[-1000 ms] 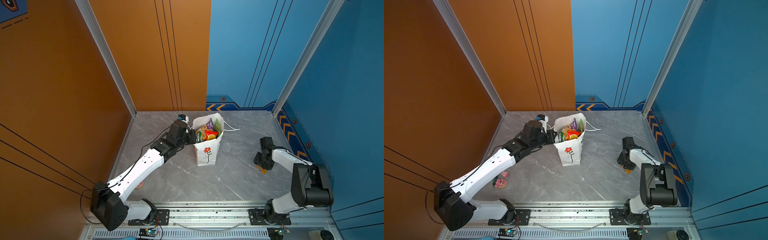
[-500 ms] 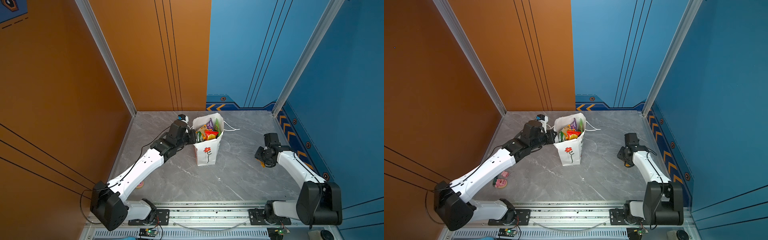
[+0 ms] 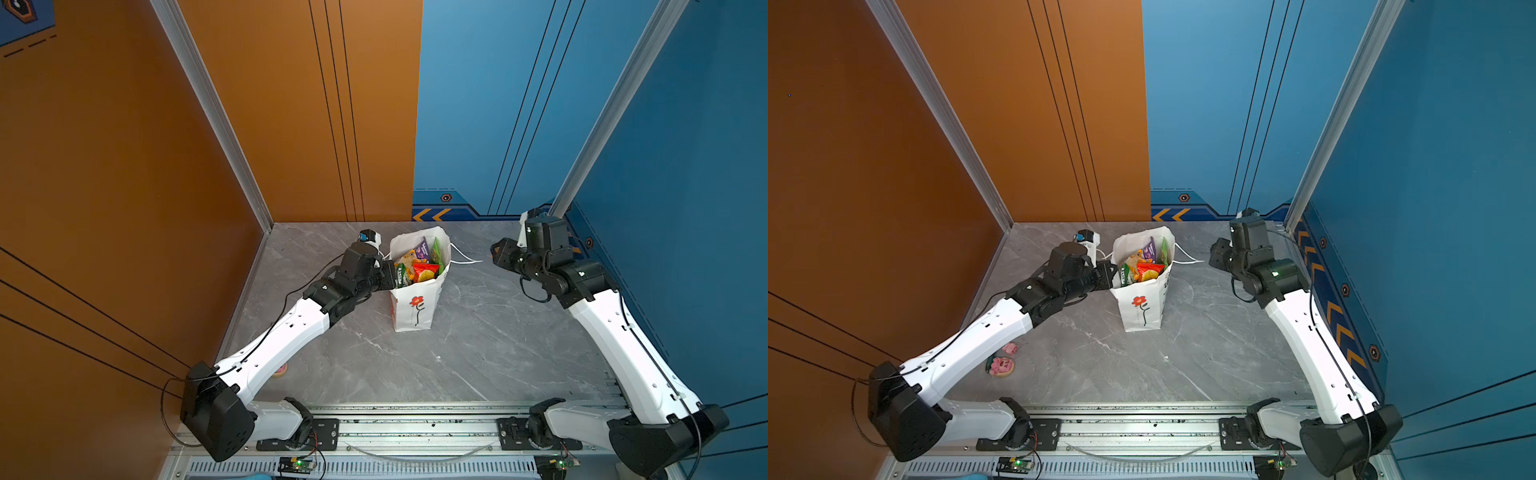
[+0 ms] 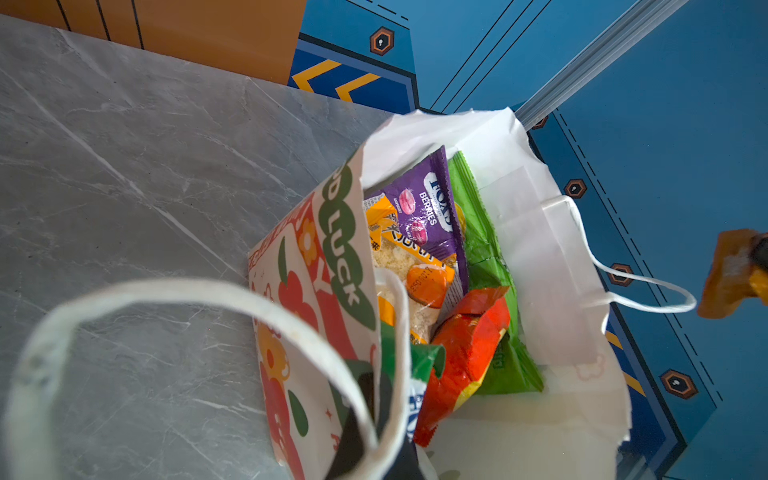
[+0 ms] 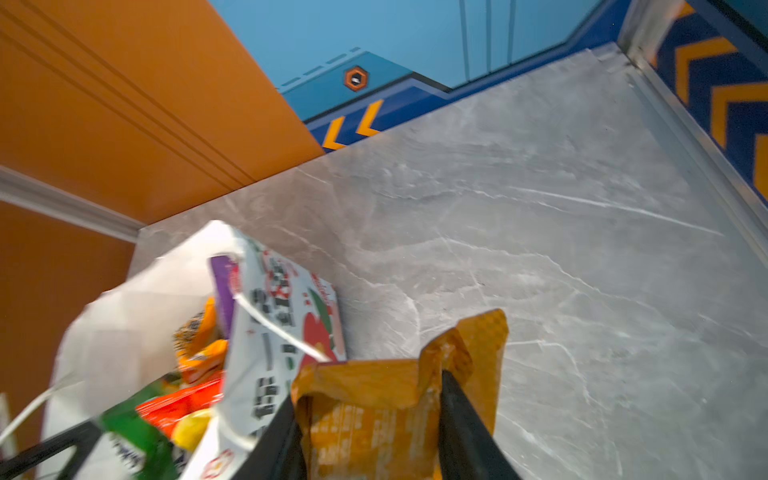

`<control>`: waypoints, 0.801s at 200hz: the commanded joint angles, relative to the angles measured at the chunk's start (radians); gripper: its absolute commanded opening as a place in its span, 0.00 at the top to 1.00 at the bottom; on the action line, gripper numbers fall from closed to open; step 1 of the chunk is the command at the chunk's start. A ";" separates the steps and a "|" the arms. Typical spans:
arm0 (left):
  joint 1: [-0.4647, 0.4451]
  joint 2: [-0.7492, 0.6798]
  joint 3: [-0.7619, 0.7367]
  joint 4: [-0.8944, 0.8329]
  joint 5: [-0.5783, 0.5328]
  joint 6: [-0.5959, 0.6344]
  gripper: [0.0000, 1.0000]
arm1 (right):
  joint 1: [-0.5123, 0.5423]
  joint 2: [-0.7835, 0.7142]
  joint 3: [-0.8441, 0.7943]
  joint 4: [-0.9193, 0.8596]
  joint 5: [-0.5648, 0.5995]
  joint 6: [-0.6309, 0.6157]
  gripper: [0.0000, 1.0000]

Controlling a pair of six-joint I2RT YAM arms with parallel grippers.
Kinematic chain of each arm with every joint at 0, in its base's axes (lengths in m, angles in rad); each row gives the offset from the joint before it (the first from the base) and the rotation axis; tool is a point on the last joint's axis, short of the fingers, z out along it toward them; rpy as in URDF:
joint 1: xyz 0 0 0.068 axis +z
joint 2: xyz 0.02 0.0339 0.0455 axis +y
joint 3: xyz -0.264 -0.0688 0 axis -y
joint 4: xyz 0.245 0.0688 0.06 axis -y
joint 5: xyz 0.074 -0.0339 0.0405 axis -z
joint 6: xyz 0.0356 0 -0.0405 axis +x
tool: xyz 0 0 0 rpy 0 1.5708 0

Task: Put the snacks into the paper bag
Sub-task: 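Lift the orange snack packet and carry it over the paper bag, then lower the orange snack into the bag and open the right gripper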

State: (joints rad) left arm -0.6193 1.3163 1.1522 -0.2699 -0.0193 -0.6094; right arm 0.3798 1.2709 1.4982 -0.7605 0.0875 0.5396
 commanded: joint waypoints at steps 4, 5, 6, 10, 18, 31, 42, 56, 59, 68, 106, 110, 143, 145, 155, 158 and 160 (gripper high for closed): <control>-0.023 -0.038 0.044 0.051 0.002 0.018 1.00 | 0.109 0.067 0.111 -0.078 0.090 -0.053 0.76; -0.023 -0.038 0.043 0.051 0.001 0.018 1.00 | 0.113 0.069 0.115 -0.079 0.091 -0.055 0.76; -0.022 -0.038 0.043 0.051 0.001 0.017 1.00 | 0.117 0.072 0.118 -0.080 0.092 -0.056 0.76; -0.025 -0.038 0.046 0.051 0.001 0.018 1.00 | 0.135 0.085 0.135 -0.084 0.098 -0.060 0.76; -0.029 -0.037 0.047 0.051 0.001 0.020 1.00 | 0.168 0.111 0.169 -0.089 0.100 -0.075 0.76; -0.033 -0.037 0.049 0.052 0.001 0.022 1.00 | 0.217 0.153 0.218 -0.095 0.106 -0.096 0.77; -0.036 -0.038 0.051 0.053 0.001 0.025 1.00 | 0.259 0.190 0.252 -0.095 0.112 -0.119 0.77; -0.040 -0.038 0.053 0.054 -0.002 0.028 1.00 | 0.303 0.237 0.291 -0.103 0.120 -0.142 0.77; -0.042 -0.039 0.053 0.054 -0.002 0.028 1.00 | 0.310 0.245 0.308 -0.104 0.122 -0.146 0.77; -0.042 -0.038 0.052 0.053 -0.004 0.031 1.00 | 0.342 0.272 0.342 -0.104 0.124 -0.161 0.77; -0.044 -0.041 0.053 0.052 -0.005 0.036 1.00 | 0.397 0.364 0.407 -0.099 0.134 -0.197 0.77; -0.045 -0.041 0.052 0.052 -0.005 0.038 1.00 | 0.399 0.374 0.412 -0.098 0.133 -0.199 0.77; -0.045 -0.044 0.053 0.051 -0.008 0.043 1.00 | 0.402 0.444 0.453 -0.091 0.114 -0.202 0.77; -0.045 -0.044 0.051 0.050 -0.009 0.042 1.00 | 0.401 0.447 0.456 -0.091 0.113 -0.203 0.77; -0.043 -0.045 0.050 0.049 -0.010 0.046 1.00 | 0.401 0.468 0.469 -0.090 0.110 -0.205 0.77; -0.043 -0.046 0.049 0.049 -0.011 0.046 1.00 | 0.402 0.475 0.474 -0.090 0.110 -0.206 0.77; -0.042 -0.046 0.049 0.050 -0.012 0.046 1.00 | 0.402 0.479 0.476 -0.091 0.110 -0.208 0.77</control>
State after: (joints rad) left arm -0.6476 1.3163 1.1561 -0.2707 -0.0273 -0.5907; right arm 0.7799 1.7123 1.9255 -0.8326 0.1883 0.3599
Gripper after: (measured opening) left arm 0.044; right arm 0.435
